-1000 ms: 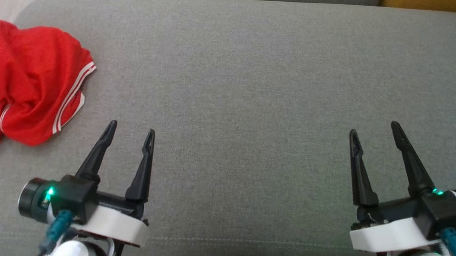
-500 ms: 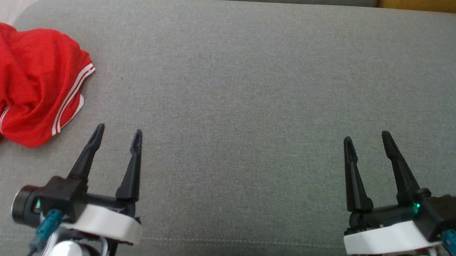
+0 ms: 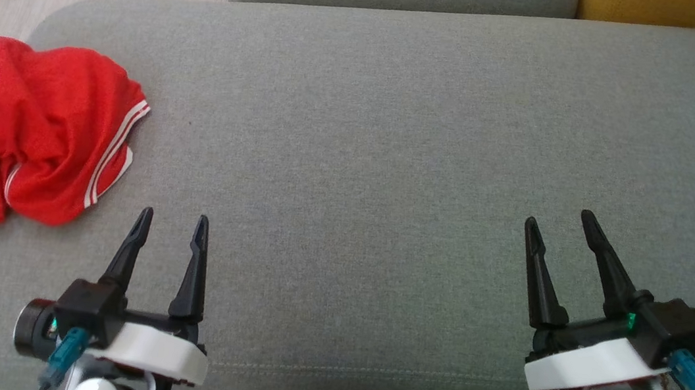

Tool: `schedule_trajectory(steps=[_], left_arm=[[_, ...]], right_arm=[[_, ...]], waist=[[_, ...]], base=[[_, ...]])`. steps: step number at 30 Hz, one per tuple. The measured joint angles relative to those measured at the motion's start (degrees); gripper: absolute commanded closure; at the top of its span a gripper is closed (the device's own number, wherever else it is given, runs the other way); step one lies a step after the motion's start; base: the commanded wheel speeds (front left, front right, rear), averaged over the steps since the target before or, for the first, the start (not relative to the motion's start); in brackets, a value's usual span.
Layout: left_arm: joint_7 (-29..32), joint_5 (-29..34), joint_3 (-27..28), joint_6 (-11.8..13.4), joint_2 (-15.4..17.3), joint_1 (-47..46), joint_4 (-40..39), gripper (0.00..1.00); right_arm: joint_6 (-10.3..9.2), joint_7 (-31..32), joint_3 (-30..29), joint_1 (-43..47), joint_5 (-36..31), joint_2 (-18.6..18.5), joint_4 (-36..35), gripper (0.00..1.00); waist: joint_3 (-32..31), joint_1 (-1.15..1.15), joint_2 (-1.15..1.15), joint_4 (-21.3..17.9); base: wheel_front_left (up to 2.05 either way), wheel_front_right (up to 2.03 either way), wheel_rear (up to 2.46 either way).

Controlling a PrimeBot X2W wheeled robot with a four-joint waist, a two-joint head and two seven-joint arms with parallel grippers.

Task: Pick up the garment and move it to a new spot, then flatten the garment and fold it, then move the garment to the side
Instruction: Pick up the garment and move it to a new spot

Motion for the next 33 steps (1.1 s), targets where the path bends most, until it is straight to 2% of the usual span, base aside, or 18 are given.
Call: schedule_trajectory(steps=[7, 13, 22, 23, 33], left_arm=[[0.0, -0.01, 0.22, 0.02, -0.09, -0.02, 0.02, 0.0], [0.0, -0.03, 0.2, 0.01, -0.15, -0.1, 0.09, 0.0], [0.0, -0.2, 0.47, 0.3, -0.2, 0.51, 0.09, 0.0], [0.0, -0.2, 0.47, 0.3, -0.2, 0.51, 0.09, 0.0], [0.0, -0.77, 1.6, 0.57, -0.19, 2.91, -0.08, 0.0]], right_arm=[[0.0, 0.0, -0.07, 0.0, 0.01, 0.0, -0.22, 0.0], [0.0, 0.0, 0.27, 0.03, 0.6, -0.01, -1.34, 0.0], [0.0, 0.0, 1.83, 3.14, 0.6, -0.03, -1.48, 0.0], [0.0, 0.0, 1.83, 3.14, 0.6, -0.03, -1.48, 0.0], [0.0, 0.0, 3.38, 3.67, 1.2, -0.03, -1.32, 0.0]], waist=[[0.28, 0.0, 0.0, 0.63], [0.62, 0.0, 0.0, 3.23], [-0.58, 0.0, 0.0, 11.11], [-0.58, 0.0, 0.0, 11.11], [-2.57, 0.0, 0.0, 21.42]], base=[[0.0, 0.0, 0.0], [0.0, 0.0, 0.0], [0.0, 0.0, 0.0], [0.0, 0.0, 0.0], [0.0, 0.0, 0.0]])
